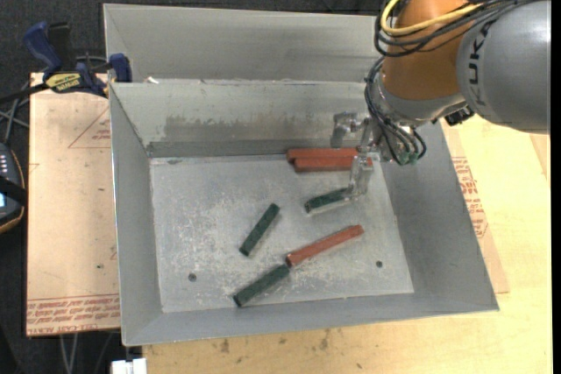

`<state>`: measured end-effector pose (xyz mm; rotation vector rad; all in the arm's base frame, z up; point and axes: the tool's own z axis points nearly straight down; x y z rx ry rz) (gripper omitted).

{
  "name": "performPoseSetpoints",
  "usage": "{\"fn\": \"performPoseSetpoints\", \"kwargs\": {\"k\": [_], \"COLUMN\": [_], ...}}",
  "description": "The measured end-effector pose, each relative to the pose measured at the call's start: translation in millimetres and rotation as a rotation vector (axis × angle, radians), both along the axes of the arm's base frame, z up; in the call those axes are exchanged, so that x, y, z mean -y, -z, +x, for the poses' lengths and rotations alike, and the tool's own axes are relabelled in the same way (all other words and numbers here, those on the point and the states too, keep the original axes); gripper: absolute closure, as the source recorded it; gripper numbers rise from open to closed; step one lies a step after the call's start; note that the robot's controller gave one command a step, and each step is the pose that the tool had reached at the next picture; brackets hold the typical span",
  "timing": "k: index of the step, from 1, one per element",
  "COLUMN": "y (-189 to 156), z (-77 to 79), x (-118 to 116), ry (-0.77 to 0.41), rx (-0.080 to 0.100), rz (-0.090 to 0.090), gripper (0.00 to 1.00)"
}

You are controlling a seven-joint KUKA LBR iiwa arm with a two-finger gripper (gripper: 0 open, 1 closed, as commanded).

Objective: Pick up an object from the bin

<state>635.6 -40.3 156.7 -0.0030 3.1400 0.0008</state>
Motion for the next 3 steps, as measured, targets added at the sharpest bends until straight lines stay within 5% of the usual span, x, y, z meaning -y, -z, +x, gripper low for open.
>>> {"fn": "performPoseSetpoints", "kwargs": {"k": [1,2,3], "y": [0.0,85.2,85.2], "z": [0.0,-18.2,-18.2], "x": [0.0,-13.1,-13.1], "ry": [0.000,0.148,0.147], "rx": [0.000,0.001,0.001], "rz": [0.000,0.001,0.001], "gripper": [0.00,1.00,1.00]}}
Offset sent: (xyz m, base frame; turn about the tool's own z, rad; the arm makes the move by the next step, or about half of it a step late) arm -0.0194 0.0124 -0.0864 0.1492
